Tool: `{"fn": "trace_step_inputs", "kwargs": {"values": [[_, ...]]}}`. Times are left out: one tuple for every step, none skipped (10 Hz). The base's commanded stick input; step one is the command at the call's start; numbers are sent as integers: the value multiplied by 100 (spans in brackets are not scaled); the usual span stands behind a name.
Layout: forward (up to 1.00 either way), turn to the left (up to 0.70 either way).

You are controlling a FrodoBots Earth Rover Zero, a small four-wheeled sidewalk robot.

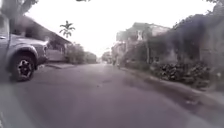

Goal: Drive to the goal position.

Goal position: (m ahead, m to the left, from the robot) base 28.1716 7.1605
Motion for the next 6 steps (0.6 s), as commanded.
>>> {"fn": "trace_step_inputs", "kwargs": {"values": [[100,0],[100,0],[100,0],[100,0],[100,0],[100,0]]}}
